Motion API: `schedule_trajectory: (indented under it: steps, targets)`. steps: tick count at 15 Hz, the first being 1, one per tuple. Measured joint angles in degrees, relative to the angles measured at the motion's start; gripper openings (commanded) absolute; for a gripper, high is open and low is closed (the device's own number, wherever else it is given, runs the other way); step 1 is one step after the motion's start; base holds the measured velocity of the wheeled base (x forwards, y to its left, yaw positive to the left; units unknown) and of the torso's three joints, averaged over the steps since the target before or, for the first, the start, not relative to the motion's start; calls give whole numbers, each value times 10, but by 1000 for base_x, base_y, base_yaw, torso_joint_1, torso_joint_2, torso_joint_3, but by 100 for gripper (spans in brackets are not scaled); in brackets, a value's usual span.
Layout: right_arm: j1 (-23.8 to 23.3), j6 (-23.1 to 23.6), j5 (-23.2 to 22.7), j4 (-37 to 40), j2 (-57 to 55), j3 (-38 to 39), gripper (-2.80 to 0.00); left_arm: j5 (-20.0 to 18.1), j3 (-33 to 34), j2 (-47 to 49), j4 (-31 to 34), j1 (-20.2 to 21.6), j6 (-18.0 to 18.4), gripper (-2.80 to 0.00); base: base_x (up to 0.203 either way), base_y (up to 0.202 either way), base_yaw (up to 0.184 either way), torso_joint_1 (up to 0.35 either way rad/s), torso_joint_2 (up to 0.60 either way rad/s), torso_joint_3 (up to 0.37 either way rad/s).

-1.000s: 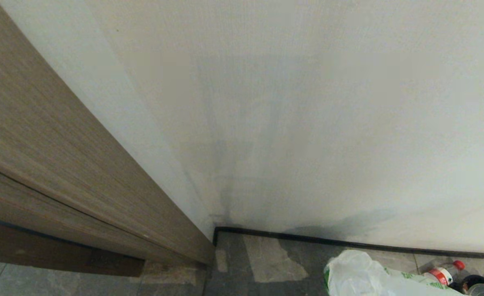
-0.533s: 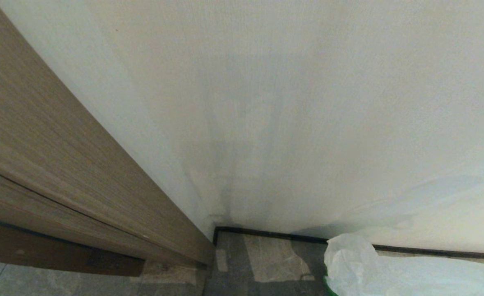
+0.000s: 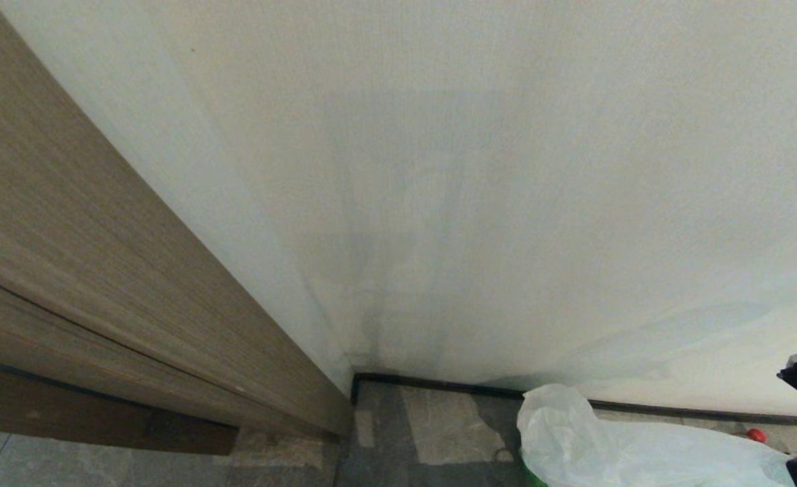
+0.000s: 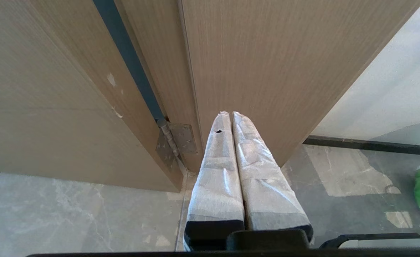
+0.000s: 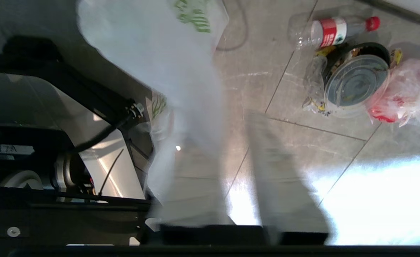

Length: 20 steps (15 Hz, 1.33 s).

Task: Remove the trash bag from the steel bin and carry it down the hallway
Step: Put the trash bag at the door

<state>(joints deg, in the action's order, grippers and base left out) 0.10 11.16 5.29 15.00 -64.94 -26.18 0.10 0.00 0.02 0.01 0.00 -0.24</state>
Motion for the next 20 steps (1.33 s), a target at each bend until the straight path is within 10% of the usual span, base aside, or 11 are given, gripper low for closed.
schedule_trajectory:
  steps: [14, 20]
  targets:
    - [23, 33, 7, 36, 108, -86, 0, 0, 0, 0, 0, 0, 0, -280, 0, 0, 0, 0, 0, 0]
    - [-30, 32, 106, 70, 156, -77, 0, 0, 0, 0, 0, 0, 0, -280, 0, 0, 0, 0, 0, 0]
